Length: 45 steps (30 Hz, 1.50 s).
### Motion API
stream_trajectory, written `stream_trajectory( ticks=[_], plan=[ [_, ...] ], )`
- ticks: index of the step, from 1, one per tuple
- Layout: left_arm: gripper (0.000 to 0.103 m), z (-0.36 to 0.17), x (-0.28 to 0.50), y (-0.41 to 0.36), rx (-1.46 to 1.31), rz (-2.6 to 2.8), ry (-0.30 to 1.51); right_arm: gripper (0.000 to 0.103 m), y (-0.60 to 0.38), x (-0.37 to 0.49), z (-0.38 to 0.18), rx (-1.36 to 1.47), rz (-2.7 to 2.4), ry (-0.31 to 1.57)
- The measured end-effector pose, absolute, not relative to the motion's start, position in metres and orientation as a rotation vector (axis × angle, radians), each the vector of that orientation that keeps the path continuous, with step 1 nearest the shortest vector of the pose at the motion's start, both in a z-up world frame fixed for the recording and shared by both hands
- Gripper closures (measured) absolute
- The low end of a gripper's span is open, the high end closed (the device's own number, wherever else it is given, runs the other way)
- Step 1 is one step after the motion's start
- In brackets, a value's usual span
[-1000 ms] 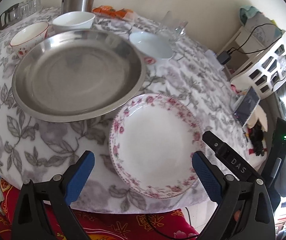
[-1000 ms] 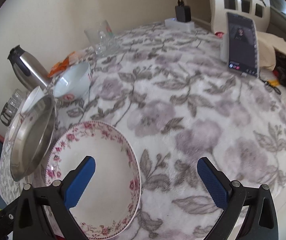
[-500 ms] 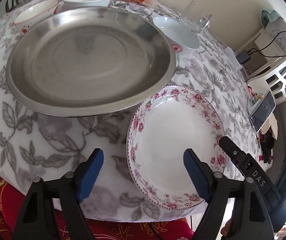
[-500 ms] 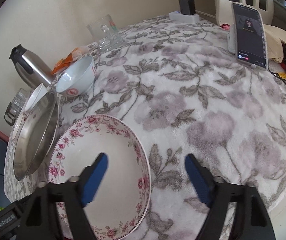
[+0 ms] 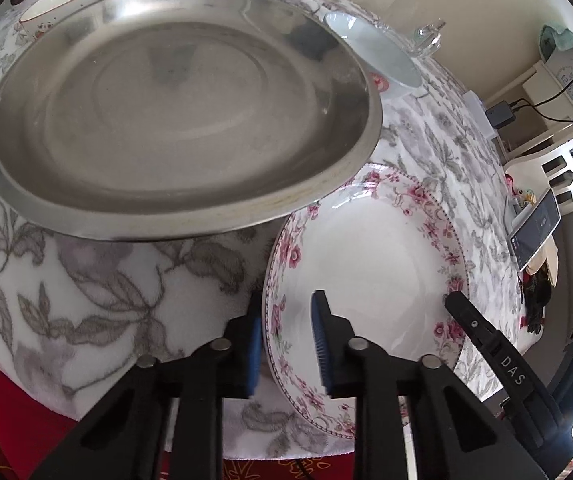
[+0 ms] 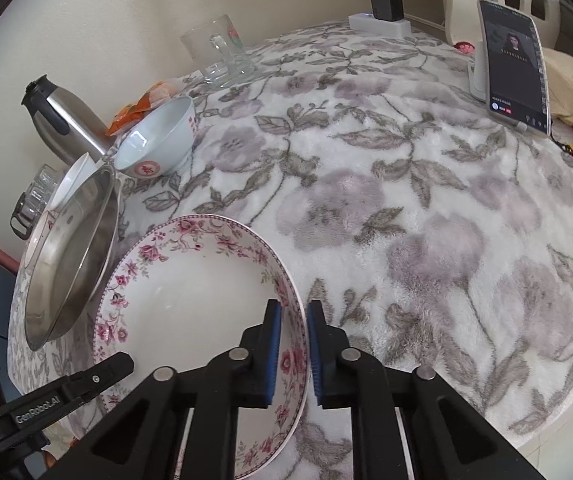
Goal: Organize plates and bowls
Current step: 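Lift the pink floral plate with the right gripper toward the steel basin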
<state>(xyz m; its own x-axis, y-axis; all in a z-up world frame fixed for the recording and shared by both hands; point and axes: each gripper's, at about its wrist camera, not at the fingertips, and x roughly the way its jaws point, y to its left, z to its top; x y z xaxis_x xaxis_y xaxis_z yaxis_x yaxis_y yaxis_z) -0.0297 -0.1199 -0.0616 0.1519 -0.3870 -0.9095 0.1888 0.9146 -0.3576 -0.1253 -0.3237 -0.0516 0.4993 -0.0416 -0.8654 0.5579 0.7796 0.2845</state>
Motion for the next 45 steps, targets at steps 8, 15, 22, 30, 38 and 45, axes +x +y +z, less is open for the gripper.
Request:
stream_trajectory(
  ticks=[8, 15, 22, 30, 38, 45],
  plan=[
    [0.083, -0.067, -0.026, -0.120, -0.198, -0.426, 1.363, 0.091, -0.327, -0.126, -0.056, 0.625, -0.377, 0.986],
    [0.083, -0.067, -0.025, -0.120, -0.200, -0.431, 1.362, 0.089, -0.328, -0.127, -0.060, 0.652, -0.368, 0.981],
    [0.083, -0.067, -0.024, -0.117, -0.210, -0.438, 1.362, 0.086, -0.327, -0.124, -0.063, 0.657, -0.362, 0.981],
    [0.083, -0.067, -0.024, -0.117, -0.214, -0.433, 1.367, 0.087, -0.325, -0.124, -0.061, 0.638, -0.350, 0.989],
    [0.083, -0.060, -0.028, -0.118, -0.220, -0.463, 1.361, 0.087, -0.330, -0.131, -0.044, 0.625, -0.329, 0.948],
    [0.083, -0.050, -0.032, -0.126, -0.192, -0.507, 1.325, 0.087, -0.339, -0.141, -0.036, 0.634, -0.327, 0.917]
  ],
)
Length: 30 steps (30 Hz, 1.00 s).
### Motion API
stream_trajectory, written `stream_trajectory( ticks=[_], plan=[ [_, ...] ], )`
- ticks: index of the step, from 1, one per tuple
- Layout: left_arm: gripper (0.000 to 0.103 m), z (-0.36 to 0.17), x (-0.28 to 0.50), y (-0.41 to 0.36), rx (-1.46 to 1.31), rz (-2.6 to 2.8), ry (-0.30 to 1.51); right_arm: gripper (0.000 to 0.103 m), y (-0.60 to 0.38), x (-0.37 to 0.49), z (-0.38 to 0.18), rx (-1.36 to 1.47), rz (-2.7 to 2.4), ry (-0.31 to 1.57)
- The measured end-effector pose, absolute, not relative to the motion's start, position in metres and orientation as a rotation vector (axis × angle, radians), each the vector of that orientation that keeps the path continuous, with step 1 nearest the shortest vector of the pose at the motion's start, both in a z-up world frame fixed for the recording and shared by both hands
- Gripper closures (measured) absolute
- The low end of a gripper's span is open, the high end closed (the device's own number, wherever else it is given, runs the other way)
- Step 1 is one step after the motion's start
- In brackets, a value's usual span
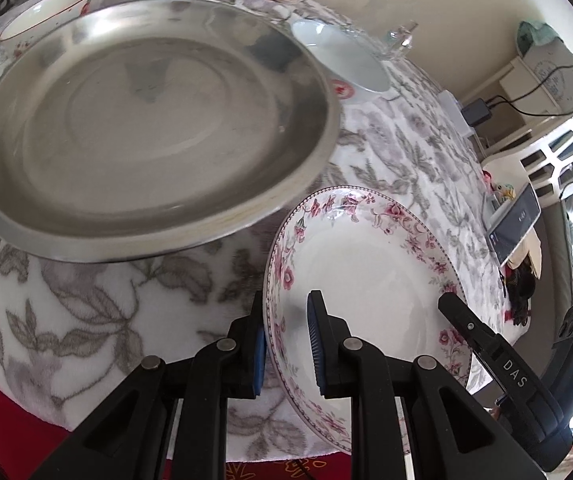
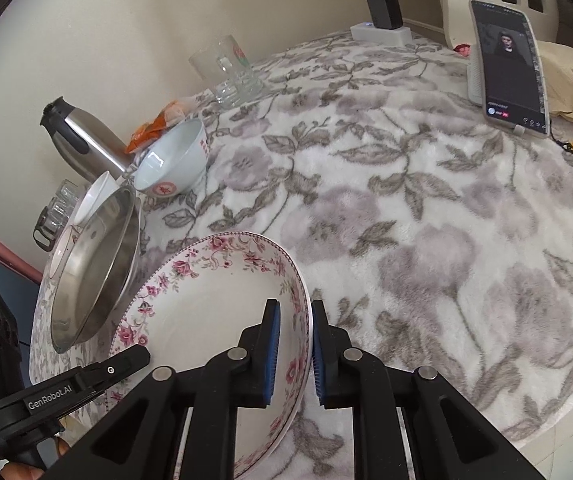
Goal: Organize plates and bowls
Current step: 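Lift the pink floral plate with the right gripper toward the steel basin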
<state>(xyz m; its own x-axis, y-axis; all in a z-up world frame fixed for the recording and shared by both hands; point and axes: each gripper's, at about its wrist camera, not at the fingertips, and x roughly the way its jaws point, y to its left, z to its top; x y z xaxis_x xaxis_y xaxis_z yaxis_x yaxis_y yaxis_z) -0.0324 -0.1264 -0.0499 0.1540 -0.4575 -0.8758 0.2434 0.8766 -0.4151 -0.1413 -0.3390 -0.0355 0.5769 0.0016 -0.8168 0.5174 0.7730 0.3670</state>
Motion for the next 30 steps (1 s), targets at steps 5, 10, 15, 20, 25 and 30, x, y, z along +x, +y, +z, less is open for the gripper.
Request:
stream_trajectory(
  ticks=[5, 10, 15, 20, 25, 30],
  plan=[
    [0.083, -0.044, -0.035, -0.132, -0.186, -0.544, 1.309, 0.087, -0.346, -0.151, -0.027, 0.649, -0.338, 0.879],
    [0.083, -0.030, -0.039, -0.141, -0.168, -0.593, 1.255, 0.087, -0.352, -0.161, -0.015, 0.662, -0.353, 0.824],
    [0.083, -0.012, -0.039, -0.142, -0.180, -0.641, 1.194, 0.087, -0.351, -0.169, 0.000, 0.663, -0.360, 0.762],
    [0.083, 0.009, -0.037, -0.133, -0.211, -0.672, 1.126, 0.087, -0.345, -0.168, 0.013, 0.656, -0.347, 0.699],
    [0.083, 0.024, -0.031, -0.119, -0.224, -0.677, 1.077, 0.087, -0.332, -0.162, 0.022, 0.648, -0.334, 0.659],
    [0.083, 0.031, -0.023, -0.104, -0.220, -0.656, 1.048, 0.087, -0.315, -0.151, 0.029, 0.620, -0.318, 0.650]
  ],
)
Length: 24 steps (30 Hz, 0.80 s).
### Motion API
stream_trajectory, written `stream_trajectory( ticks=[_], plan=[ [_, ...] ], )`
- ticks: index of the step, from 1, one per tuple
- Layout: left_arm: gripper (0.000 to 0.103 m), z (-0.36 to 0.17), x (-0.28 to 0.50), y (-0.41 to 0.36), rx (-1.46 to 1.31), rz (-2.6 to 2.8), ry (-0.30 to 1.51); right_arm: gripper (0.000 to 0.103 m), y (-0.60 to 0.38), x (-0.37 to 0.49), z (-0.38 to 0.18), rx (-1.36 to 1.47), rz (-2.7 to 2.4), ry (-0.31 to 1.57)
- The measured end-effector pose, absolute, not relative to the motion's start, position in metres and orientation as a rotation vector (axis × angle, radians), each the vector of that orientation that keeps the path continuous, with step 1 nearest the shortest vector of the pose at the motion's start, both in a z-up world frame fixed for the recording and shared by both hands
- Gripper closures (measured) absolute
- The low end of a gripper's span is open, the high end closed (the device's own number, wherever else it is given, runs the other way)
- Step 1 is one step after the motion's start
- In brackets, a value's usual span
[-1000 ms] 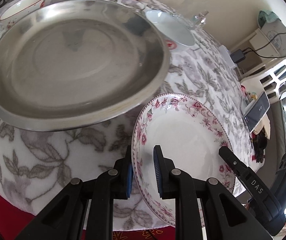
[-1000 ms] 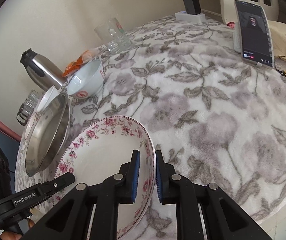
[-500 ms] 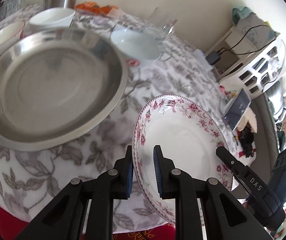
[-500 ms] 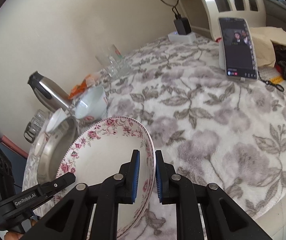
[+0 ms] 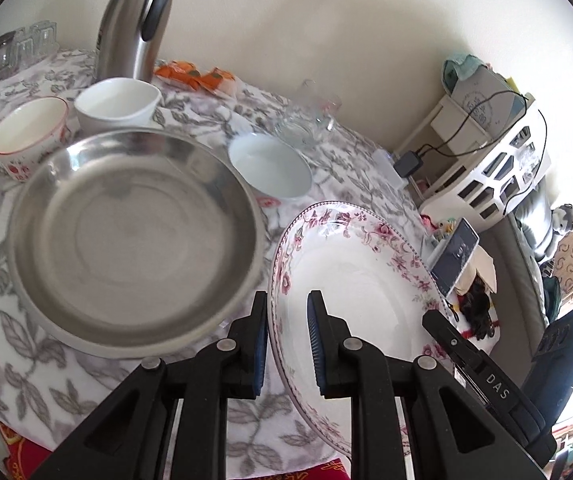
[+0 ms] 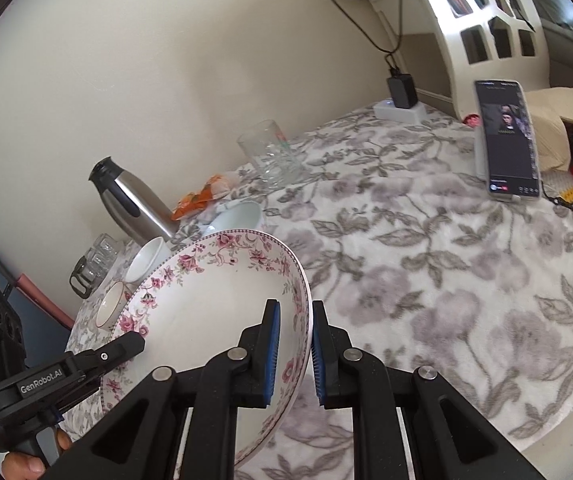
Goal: Organize plates and bowls
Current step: 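Lift the pink floral plate with the right gripper toward the steel basin, then lower the pink floral plate into the steel basin with the right gripper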
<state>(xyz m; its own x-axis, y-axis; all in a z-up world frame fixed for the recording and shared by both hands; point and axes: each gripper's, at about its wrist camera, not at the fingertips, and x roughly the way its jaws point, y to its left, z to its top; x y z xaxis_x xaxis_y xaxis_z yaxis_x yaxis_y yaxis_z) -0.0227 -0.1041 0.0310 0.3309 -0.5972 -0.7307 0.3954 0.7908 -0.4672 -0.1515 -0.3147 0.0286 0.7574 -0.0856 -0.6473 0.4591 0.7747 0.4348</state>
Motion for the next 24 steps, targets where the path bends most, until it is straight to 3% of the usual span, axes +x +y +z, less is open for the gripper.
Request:
stream_trajectory(
  ticks=[24],
  plan=[
    [0.083, 0.028, 0.033, 0.009, -0.355, -0.463, 1.024, 0.087, -0.216, -0.065, 0.022, 0.563, -0.212, 0.737]
  ],
)
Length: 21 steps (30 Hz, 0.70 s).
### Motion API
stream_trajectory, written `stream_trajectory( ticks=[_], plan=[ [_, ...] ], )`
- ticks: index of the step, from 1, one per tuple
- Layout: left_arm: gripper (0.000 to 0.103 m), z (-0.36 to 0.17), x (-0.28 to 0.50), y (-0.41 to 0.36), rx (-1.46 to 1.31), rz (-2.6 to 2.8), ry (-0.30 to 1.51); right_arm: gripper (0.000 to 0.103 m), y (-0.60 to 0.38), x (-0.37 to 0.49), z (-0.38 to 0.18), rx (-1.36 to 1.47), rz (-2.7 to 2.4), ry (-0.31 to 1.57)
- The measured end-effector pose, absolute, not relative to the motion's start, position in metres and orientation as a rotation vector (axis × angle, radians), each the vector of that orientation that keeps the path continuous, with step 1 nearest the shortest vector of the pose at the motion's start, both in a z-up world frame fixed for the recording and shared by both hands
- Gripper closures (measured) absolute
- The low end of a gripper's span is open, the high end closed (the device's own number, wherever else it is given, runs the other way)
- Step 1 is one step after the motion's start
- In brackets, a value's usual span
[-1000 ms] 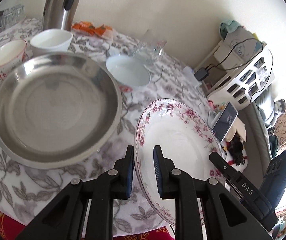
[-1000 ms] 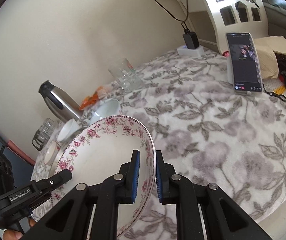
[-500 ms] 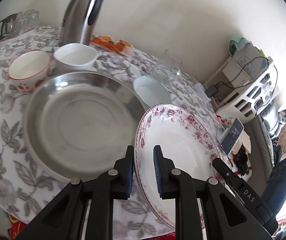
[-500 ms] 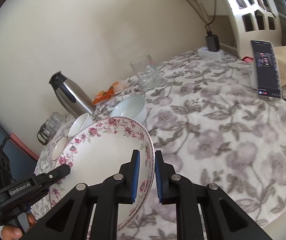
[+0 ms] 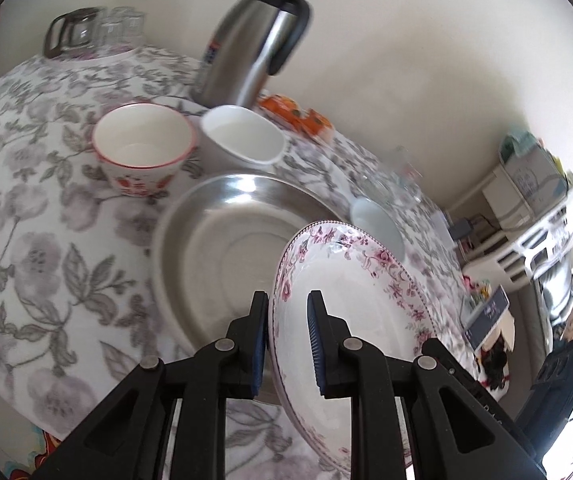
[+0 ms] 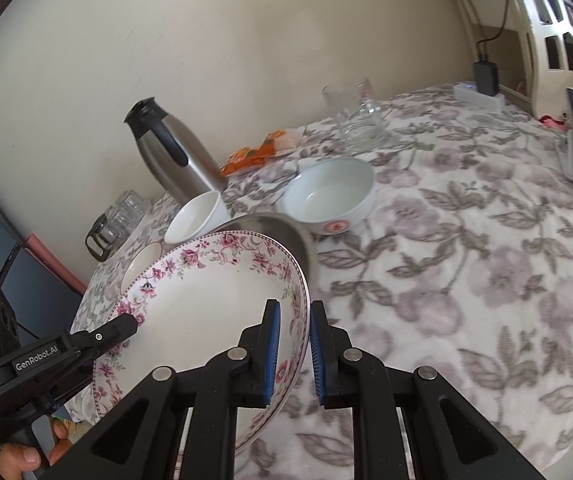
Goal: Organize plates and bowls
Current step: 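Lower the pink floral plate into the steel basin with the right gripper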
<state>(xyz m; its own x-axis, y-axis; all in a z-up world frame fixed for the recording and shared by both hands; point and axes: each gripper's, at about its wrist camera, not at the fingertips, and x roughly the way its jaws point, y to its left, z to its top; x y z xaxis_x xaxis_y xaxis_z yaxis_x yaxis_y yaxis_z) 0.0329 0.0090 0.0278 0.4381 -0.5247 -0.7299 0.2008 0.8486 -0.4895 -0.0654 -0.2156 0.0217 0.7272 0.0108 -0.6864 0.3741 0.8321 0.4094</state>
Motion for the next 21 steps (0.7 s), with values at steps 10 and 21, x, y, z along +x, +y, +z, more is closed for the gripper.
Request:
stream_trajectory(
  ticks=[10, 21],
  plan=[
    [0.083, 0.015, 0.060, 0.031, -0.449, -0.397, 1.049, 0.087, -0.201, -0.031, 0.014, 0.554, -0.208, 0.762],
    [0.083, -0.004, 0.086, 0.029, -0.444, -0.346, 1.085, 0.087, -0.196, 0.000, 0.005, 0.488, -0.220, 0.811]
  ],
)
